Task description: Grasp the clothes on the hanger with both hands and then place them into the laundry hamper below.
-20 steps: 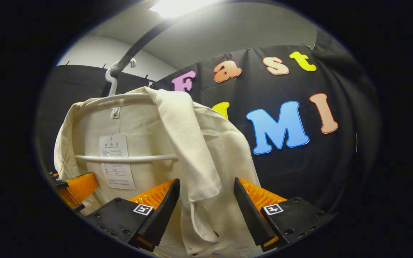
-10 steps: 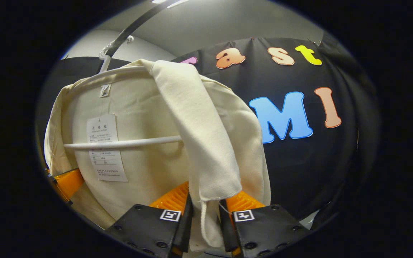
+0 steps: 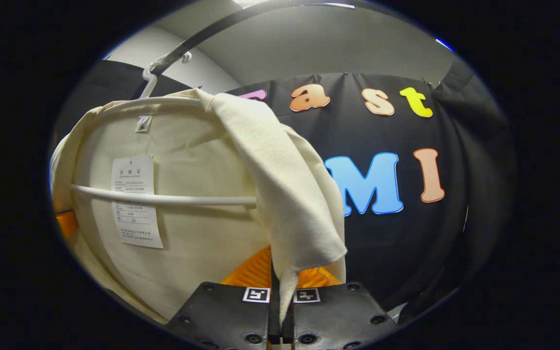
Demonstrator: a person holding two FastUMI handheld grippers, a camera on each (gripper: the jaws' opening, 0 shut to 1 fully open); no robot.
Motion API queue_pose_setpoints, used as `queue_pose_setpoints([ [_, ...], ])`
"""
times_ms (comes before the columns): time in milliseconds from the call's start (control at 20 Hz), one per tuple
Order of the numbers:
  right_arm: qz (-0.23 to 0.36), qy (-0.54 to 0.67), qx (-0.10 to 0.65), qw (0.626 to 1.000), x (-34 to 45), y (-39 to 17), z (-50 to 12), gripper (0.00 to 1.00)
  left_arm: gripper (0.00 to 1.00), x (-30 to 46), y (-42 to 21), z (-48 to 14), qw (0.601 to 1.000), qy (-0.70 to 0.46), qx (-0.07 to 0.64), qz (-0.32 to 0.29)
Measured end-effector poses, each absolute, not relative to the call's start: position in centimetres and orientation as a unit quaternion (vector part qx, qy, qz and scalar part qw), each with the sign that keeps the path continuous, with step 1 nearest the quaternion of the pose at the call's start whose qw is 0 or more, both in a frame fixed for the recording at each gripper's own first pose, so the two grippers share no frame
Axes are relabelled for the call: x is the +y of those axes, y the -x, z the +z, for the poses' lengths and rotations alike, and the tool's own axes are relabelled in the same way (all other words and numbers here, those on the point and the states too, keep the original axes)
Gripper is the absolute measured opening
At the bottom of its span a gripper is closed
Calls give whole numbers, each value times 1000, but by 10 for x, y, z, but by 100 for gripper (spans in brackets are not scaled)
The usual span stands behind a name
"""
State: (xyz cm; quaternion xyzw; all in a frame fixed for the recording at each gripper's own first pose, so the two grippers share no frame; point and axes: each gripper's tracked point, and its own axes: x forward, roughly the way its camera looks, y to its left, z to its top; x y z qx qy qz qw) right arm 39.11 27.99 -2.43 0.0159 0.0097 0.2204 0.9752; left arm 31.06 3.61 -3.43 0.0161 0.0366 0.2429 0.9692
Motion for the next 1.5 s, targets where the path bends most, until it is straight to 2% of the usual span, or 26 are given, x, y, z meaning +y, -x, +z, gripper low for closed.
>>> queue_pose_setpoints([
  [100, 209, -13, -14, 978, 271, -389, -14, 3, 3, 38, -302, -26, 970, -32, 30, 238],
  [250, 199, -10, -35, 979, 258, -388, -3, 0, 2, 40, -290, -13, 971, -48, 21, 234],
  [300, 196, -11, -40, 980, 252, -386, -1, 3, 3, 42, -286, -8, 971, -52, 19, 233],
  [350, 192, -11, -44, 980, 247, -386, 2, 0, 3, 44, -283, -3, 971, -57, 15, 232],
  [550, 164, -35, -59, 984, 216, -401, 20, 2, 3, 51, -275, 18, 969, -70, -1, 237],
  [650, 163, -33, -61, 984, 213, -408, 24, 0, 3, 60, -272, 23, 968, -67, -2, 240],
  [700, 163, -33, -64, 984, 210, -408, 27, 3, 3, 63, -271, 28, 968, -68, -6, 243],
  [1000, 159, -37, -82, 983, 209, -422, 39, 3, 3, 78, -265, 59, 962, -95, -25, 253],
  [1050, 159, -38, -86, 983, 210, -425, 41, 0, 3, 82, -264, 64, 961, -94, -29, 257],
  [1100, 160, -40, -90, 982, 211, -428, 44, 3, 3, 85, -264, 70, 961, -94, -32, 258],
  [1150, 163, -44, -93, 981, 212, -431, 47, 0, 3, 89, -264, 74, 961, -93, -35, 259],
  [1200, 168, -51, -94, 980, 213, -434, 49, 3, 3, 92, -266, 79, 962, -90, -39, 256],
  [1400, 188, -84, -88, 975, 222, -447, 53, 0, 3, 107, -274, 97, 966, -83, -54, 240],
  [1500, 198, -100, -85, 971, 226, -454, 55, 2, 3, 112, -281, 103, 968, -85, -60, 230],
])
